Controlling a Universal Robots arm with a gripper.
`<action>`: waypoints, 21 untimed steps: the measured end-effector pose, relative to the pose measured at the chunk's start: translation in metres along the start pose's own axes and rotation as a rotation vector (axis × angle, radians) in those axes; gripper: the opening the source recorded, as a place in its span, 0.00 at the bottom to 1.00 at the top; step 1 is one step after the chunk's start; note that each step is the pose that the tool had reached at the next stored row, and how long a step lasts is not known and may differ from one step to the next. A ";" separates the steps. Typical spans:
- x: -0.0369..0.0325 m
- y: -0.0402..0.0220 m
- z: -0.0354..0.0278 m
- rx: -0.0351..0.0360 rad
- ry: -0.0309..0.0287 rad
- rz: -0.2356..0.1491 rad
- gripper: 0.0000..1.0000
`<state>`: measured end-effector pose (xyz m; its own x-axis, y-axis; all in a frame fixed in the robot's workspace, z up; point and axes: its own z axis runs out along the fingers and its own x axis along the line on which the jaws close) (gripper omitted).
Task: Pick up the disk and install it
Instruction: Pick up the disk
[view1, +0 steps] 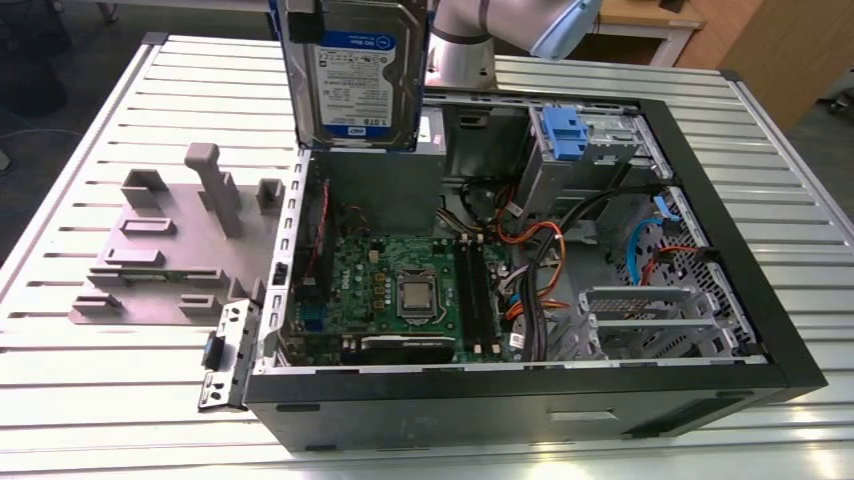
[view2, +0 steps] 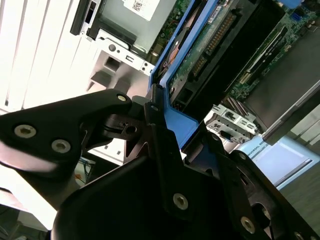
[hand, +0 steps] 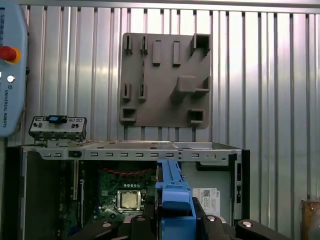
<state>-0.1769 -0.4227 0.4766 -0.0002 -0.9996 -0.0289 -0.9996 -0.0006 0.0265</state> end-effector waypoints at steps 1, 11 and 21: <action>0.0008 -0.0001 0.0000 -0.0001 0.0004 0.000 0.36; 0.0064 -0.0046 0.0011 -0.0001 0.0025 0.000 0.36; 0.0110 -0.0148 0.0029 0.0001 0.0080 0.003 0.36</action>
<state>-0.1622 -0.4337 0.4730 -0.0027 -0.9998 -0.0208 -0.9996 0.0022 0.0265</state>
